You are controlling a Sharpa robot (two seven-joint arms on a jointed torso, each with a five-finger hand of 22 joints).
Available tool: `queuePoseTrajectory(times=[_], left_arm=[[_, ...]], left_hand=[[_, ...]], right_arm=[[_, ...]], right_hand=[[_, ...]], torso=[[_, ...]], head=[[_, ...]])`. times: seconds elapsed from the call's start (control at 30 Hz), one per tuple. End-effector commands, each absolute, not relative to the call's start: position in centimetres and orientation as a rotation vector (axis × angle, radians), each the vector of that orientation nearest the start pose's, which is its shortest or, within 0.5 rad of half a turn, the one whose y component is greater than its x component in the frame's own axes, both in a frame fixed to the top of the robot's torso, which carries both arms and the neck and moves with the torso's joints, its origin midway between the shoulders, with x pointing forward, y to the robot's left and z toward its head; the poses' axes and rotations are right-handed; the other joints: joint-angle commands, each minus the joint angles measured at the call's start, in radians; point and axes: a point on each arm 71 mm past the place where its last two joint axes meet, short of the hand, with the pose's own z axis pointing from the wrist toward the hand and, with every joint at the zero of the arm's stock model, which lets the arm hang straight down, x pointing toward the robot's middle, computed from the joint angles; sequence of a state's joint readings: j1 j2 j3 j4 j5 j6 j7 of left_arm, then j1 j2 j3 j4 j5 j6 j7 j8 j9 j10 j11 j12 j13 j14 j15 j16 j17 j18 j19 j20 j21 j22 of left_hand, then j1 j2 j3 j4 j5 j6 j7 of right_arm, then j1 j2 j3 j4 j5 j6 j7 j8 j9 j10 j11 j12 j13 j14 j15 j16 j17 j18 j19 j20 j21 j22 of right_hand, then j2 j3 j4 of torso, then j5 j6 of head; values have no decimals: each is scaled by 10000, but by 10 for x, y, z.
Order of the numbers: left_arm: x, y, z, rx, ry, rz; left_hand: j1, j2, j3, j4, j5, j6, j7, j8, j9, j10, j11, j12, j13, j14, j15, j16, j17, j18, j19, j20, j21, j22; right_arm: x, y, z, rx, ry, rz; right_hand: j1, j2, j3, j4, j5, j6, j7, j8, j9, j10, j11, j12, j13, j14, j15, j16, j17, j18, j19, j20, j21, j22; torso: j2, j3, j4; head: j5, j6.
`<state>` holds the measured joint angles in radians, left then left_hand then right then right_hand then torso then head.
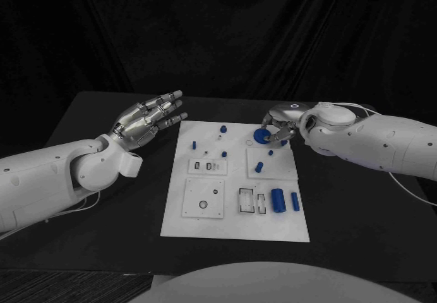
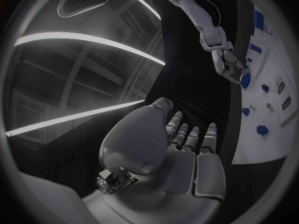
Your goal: Assemble the parts on the task board
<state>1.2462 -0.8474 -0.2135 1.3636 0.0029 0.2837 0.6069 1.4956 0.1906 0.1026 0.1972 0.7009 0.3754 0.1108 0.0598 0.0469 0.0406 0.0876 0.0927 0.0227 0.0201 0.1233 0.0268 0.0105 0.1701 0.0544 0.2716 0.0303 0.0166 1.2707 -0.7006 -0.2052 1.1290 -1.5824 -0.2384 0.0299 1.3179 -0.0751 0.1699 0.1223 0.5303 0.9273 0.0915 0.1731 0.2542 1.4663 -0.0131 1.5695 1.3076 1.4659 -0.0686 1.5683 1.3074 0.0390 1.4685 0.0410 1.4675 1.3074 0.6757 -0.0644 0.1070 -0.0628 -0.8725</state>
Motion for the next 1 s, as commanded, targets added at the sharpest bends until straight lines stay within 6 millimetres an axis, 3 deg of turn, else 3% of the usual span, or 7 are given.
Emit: queuePoseTrajectory(times=[0.03,0.47,0.7,1.0], left_arm=[[485,236,-206,-9318,15250,-20313],[485,236,-207,-9345,15310,-20257],[485,235,-207,-9348,15394,-20286],[485,234,-207,-9350,15470,-20299]], left_hand=[[47,61,74,-12,26,29,16,41,4,-7,26,30,6,11,91,33,12,107,-24,54,-40,7],[49,68,108,-22,21,36,21,42,5,-5,31,46,9,16,96,42,15,106,-19,55,-38,8],[49,69,112,-23,21,36,22,43,5,-5,32,47,9,17,97,42,15,106,-22,55,-39,8],[49,69,112,-23,21,36,22,43,5,-5,32,47,9,17,97,42,15,106,-22,55,-39,8]], right_arm=[[537,-245,-228,-4060,17344,3914],[530,-229,-202,-4114,16715,4592],[531,-207,-195,-4357,16694,5044],[535,-176,-195,-4818,16750,5467]], right_hand=[[44,64,63,-61,428,280,-243,455,1310,1045,-49,13,2632,1049,-87,25,2634,-20,217,-65,-3,1743],[-242,-16,71,71,548,309,-263,579,1694,1045,-71,13,2632,1049,-101,25,2634,-80,362,-76,167,1902],[-248,-7,85,76,557,318,-256,587,1717,1045,-70,13,2632,1049,-100,25,2634,-93,391,-76,202,1933],[-235,-4,148,59,436,310,-207,577,1800,1045,-32,13,2632,1049,-71,25,2634,-94,395,-63,203,1939]], torso=[[-1,1,-1],[-4,-4,-14],[-20,-13,-2],[-18,-5,-3]], head=[[30,-2],[70,-2],[107,-2],[51,-2]])
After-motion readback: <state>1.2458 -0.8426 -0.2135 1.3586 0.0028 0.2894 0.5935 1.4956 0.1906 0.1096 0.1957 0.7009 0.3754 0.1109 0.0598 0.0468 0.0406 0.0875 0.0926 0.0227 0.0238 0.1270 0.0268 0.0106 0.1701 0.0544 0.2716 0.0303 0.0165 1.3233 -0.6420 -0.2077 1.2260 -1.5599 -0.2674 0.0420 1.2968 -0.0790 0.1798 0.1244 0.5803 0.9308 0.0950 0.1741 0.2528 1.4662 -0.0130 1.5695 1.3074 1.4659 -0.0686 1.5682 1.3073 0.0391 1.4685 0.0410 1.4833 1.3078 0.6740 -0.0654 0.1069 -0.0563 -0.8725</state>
